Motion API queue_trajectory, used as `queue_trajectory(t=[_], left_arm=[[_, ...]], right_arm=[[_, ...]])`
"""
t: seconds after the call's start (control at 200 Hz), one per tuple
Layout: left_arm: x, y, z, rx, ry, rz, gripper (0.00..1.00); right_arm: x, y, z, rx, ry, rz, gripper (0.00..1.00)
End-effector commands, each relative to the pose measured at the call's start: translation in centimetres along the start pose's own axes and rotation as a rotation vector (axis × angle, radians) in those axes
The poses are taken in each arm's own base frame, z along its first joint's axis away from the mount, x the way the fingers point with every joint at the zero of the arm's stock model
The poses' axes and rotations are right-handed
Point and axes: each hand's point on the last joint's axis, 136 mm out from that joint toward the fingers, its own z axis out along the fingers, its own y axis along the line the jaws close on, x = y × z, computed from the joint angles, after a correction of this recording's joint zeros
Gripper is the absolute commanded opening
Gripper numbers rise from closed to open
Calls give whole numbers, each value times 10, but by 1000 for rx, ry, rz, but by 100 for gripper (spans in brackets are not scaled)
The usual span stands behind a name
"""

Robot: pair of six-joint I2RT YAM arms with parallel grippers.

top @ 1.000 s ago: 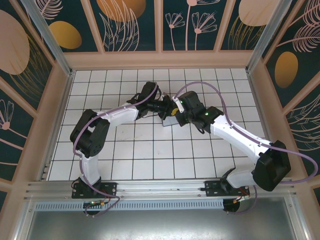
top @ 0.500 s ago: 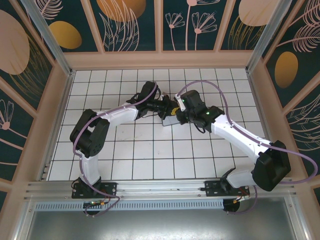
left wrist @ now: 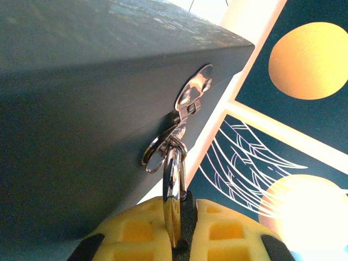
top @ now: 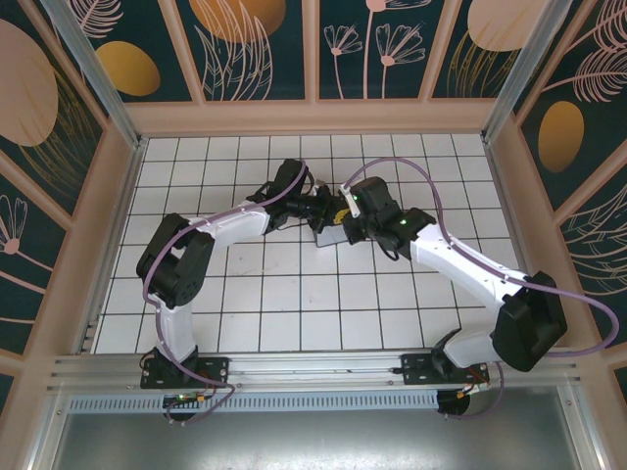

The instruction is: Unlock the padlock with the key

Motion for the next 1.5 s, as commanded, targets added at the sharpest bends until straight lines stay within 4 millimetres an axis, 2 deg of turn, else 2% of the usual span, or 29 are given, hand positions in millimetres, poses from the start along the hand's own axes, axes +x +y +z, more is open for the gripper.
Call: queue_trajectory(t=[0.0, 0.24, 0.43, 0.495, 0.52, 0.686, 0.821, 0.901, 1.066, 1.091, 1.171, 1.246, 1.316, 1.376, 1.496], left_arm=[[23, -53, -16, 144, 59, 98, 0], [23, -56, -18, 171, 57, 118, 0], [23, -55, -18, 186, 58, 103, 0], [24, -56, -18, 188, 60, 107, 0], [23, -55, -18, 187, 59, 108, 0], [24, -56, -19, 176, 57, 117, 0], [16, -48, -18, 117, 27, 126, 0], [16, -45, -16, 109, 36, 117, 0], [16, -46, -20, 110, 36, 115, 0], [16, -46, -20, 111, 36, 114, 0], [16, -48, -21, 119, 39, 113, 0], [16, -49, -21, 119, 38, 114, 0], [16, -50, -22, 121, 38, 112, 0], [14, -50, -22, 123, 35, 109, 0], [11, -52, -24, 127, 29, 104, 0]], right_arm=[[37, 5, 12, -25, 144, 58, 0], [32, 4, 7, -149, 71, 386, 0], [48, 1, 14, -221, 34, 621, 0], [52, 6, 13, -264, 13, 684, 0], [53, -5, 14, -256, -3, 729, 0], [60, -12, 12, -313, -30, 867, 0], [55, -9, 9, -297, 14, 738, 0], [53, -13, 6, -223, 42, 608, 7], [66, -19, 8, -98, 147, 404, 21], [67, -14, 8, -95, 158, 371, 22], [73, -16, 11, -44, 189, 318, 22], [73, -18, 12, -7, 190, 286, 13], [71, -18, 11, 2, 182, 265, 11], [73, -18, 12, 36, 203, 214, 12], [74, -12, 12, 42, 223, 146, 23]])
